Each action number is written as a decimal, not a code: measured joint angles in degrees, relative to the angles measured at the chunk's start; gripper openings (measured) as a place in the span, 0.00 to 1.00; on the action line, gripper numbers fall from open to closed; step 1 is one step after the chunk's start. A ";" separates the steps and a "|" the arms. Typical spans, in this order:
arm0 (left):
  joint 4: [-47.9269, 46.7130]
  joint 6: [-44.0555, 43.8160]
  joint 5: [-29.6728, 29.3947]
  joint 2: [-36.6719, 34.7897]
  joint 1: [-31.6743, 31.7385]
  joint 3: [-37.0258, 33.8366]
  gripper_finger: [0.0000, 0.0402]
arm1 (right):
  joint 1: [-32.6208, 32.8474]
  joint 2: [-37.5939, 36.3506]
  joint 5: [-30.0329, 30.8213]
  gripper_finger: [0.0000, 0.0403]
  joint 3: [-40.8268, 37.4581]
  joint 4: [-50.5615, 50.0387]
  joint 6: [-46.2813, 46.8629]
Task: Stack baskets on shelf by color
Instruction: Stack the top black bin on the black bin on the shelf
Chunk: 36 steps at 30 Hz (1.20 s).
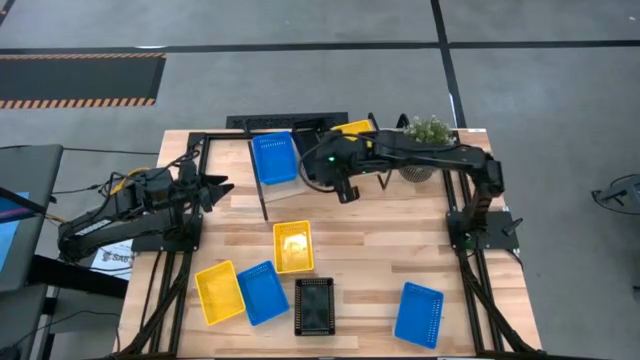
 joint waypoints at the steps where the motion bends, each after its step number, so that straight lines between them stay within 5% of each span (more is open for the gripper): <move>1: 0.08 0.01 -0.14 -0.02 0.00 0.01 0.66 | -0.19 0.67 0.18 0.03 0.82 -0.78 0.02; 12: 0.08 -0.24 -0.15 -0.02 0.00 0.01 0.66 | -1.14 2.44 1.52 0.05 3.38 -5.95 0.86; 36: 0.09 0.02 -0.13 0.00 0.00 0.02 0.66 | -2.22 2.44 1.27 0.29 3.35 -5.55 2.01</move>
